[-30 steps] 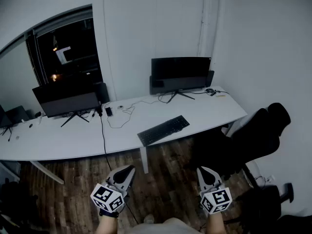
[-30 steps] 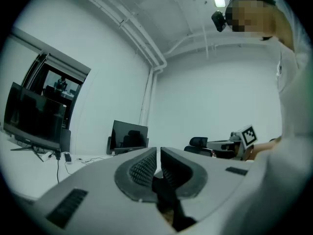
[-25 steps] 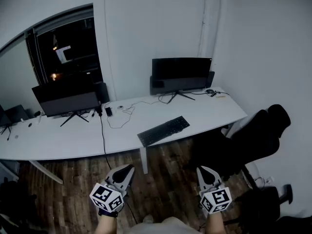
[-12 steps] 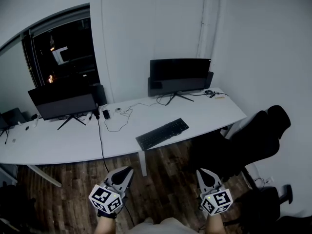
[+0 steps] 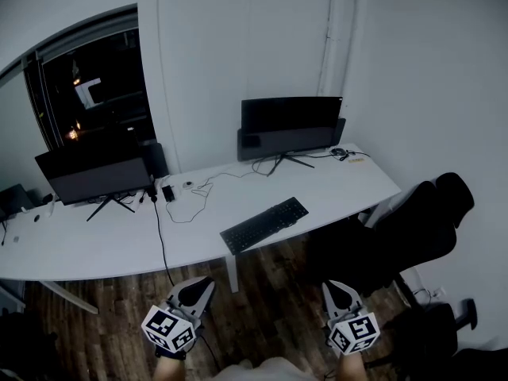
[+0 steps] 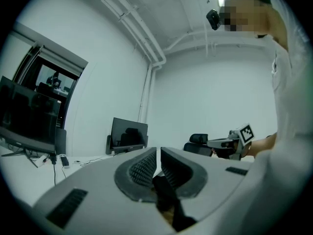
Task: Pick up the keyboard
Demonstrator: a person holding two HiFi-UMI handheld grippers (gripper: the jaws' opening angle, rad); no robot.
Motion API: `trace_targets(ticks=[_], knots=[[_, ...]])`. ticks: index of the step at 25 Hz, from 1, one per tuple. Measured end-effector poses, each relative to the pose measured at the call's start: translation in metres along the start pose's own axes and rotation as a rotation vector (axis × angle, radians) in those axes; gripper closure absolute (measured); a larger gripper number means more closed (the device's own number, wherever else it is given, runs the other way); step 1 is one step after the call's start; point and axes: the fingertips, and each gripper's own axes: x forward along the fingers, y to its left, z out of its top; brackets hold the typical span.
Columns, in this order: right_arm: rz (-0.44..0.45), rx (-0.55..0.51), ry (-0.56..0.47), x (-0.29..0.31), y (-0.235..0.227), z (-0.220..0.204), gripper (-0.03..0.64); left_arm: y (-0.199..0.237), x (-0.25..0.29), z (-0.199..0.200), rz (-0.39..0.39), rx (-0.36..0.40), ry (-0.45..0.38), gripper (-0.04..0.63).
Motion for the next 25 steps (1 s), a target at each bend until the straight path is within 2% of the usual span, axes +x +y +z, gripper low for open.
trace_targets(ticks=[5, 11, 18, 25], knots=[[-0.023, 0.003, 0.018, 0.014, 0.002, -0.01, 0.613, 0.015, 0.004, -0.01, -0.026, -0.001, 0.021, 0.572], [0.0, -0.023, 0.057, 0.046, 0.007, -0.018, 0.613, 0.034, 0.014, -0.019, -0.031, -0.014, 0.062, 0.572], [0.049, -0.021, 0.073, 0.104, -0.002, -0.025, 0.613, 0.072, 0.037, -0.036, 0.002, -0.035, 0.08, 0.572], [0.085, 0.0, 0.081, 0.171, -0.037, -0.032, 0.612, 0.11, 0.09, -0.039, 0.036, -0.041, 0.104, 0.572]])
